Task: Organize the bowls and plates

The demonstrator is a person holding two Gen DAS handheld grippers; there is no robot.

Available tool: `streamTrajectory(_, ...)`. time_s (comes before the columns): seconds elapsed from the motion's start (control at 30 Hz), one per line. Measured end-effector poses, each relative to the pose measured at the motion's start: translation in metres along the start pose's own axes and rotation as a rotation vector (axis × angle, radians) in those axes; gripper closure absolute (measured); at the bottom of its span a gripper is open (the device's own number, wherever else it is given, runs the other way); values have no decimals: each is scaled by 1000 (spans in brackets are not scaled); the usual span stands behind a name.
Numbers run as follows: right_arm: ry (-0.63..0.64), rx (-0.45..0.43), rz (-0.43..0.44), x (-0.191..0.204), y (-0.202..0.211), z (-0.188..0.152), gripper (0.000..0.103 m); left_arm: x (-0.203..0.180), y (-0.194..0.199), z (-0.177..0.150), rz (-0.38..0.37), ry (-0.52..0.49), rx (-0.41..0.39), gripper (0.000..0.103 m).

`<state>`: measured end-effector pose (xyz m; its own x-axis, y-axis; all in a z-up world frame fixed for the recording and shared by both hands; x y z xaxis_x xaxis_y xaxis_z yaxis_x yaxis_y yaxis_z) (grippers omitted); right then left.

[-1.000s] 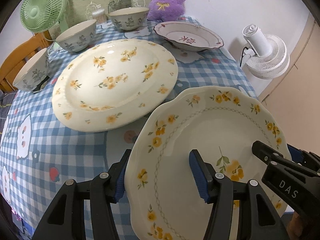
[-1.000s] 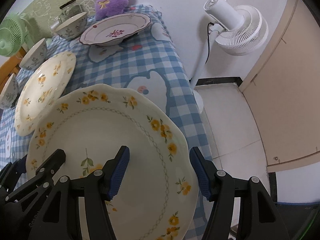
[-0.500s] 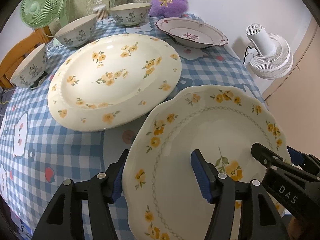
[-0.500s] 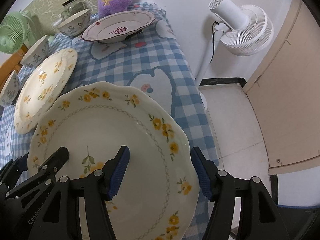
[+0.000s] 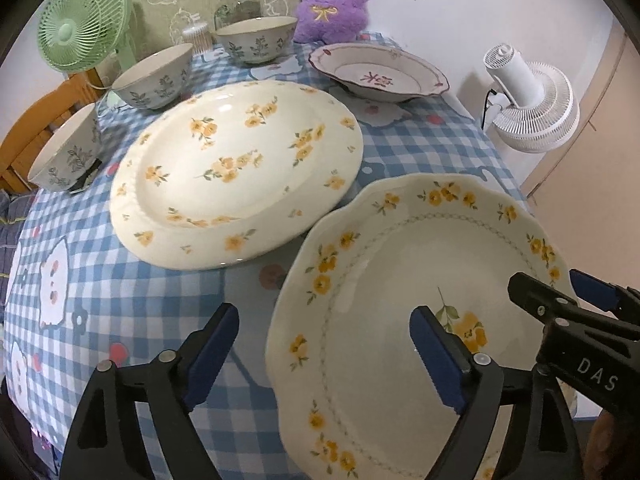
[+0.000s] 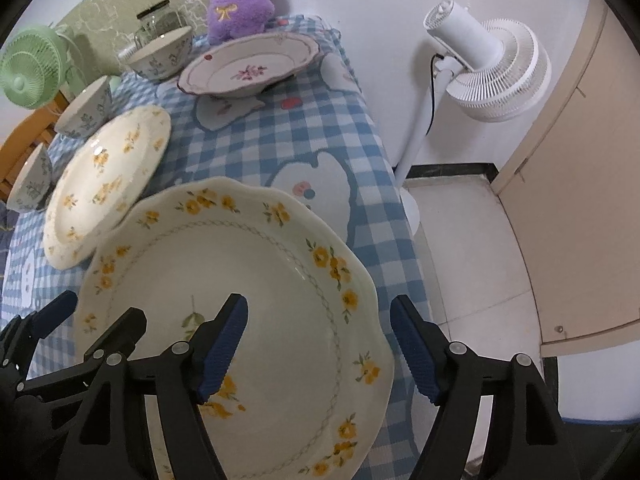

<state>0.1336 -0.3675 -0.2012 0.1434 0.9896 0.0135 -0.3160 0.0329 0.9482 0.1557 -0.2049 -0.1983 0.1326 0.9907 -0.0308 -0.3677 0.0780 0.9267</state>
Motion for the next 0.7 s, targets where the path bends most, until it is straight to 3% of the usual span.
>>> streamTrajectory(0.13, 2, -27, -26, 1, 14, 4, 26, 1, 11, 4, 11, -1, -28, 10)
streamTrajectory(0.7, 72, -197, 43, 40, 94, 23, 26, 8, 89, 24, 85, 22, -174, 10)
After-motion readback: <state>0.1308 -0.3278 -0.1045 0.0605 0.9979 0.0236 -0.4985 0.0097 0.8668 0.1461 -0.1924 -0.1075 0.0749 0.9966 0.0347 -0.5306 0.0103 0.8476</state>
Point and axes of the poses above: each gripper's, at about its wrist camera, not at the fingertips, and y roughly against the way its jaws point, x to its left, z to its top, the point moved 6 cm from there along -y, roughly the way its jaws point, and after that the axes turned 5 degrees about x, right-handed, at the moved point
